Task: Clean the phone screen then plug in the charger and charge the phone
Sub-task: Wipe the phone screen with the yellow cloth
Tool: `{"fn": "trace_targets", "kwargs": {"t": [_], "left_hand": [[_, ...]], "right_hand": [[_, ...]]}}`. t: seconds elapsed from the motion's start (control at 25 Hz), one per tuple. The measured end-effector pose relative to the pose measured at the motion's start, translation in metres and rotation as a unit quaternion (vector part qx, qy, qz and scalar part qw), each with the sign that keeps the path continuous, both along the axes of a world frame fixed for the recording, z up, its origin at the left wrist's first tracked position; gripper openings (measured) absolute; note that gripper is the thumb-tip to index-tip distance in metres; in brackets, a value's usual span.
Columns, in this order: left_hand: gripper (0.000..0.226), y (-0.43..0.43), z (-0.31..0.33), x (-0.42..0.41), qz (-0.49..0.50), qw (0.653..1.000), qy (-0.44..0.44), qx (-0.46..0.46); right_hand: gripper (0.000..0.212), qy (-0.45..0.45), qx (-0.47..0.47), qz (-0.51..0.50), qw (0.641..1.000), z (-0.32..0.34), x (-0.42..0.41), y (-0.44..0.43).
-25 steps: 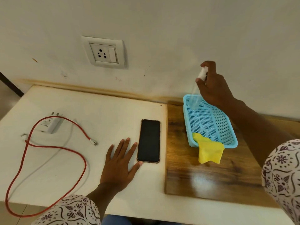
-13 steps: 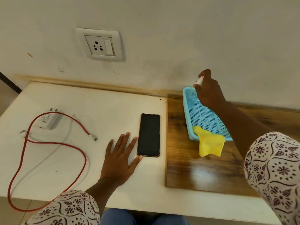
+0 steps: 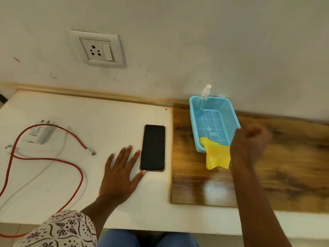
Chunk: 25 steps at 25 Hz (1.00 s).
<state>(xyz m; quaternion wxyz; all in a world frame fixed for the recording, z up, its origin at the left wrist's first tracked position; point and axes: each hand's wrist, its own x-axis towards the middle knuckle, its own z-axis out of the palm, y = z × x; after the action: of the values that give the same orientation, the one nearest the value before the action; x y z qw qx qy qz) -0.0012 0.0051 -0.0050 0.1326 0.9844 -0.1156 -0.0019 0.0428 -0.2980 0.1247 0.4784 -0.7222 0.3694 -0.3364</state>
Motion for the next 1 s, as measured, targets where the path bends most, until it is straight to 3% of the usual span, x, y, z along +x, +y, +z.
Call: {"fn": "trace_targets", "kwargs": {"t": [0.08, 0.16, 0.24, 0.4, 0.68, 0.84, 1.0], "left_hand": [[0.069, 0.0, 0.0, -0.001, -0.001, 1.0, -0.001, -0.007], [0.07, -0.002, 0.001, -0.001, -0.005, 1.0, -0.002, -0.006], [0.07, 0.0, 0.001, -0.001, -0.002, 1.0, -0.003, -0.001], [0.07, 0.0, 0.003, 0.0, -0.003, 1.0, -0.001, 0.001], [0.07, -0.001, 0.004, 0.0, -0.005, 1.0, -0.007, 0.0], [0.07, -0.001, 0.005, -0.001, -0.004, 1.0, -0.005, 0.0], [0.07, -0.001, 0.005, -0.001, -0.006, 1.0, -0.005, -0.002]], "right_hand": [[0.022, 0.043, 0.196, -0.068, 0.977, -0.02, -0.027, -0.005], [0.015, 0.063, 0.322, -0.021, 0.944, -0.033, -0.044, -0.011], [0.024, 0.045, 0.396, 0.064, 0.915, -0.037, -0.053, -0.008], [0.03, 0.012, 0.434, 0.133, 0.891, -0.038, -0.053, -0.007], [0.034, 0.046, 0.479, 0.137, 0.866, -0.03, -0.051, -0.008], [0.041, -0.007, 0.542, 0.147, 0.827, -0.005, -0.045, -0.008], [0.049, -0.057, 0.547, 0.202, 0.811, 0.033, -0.037, -0.008]]}}
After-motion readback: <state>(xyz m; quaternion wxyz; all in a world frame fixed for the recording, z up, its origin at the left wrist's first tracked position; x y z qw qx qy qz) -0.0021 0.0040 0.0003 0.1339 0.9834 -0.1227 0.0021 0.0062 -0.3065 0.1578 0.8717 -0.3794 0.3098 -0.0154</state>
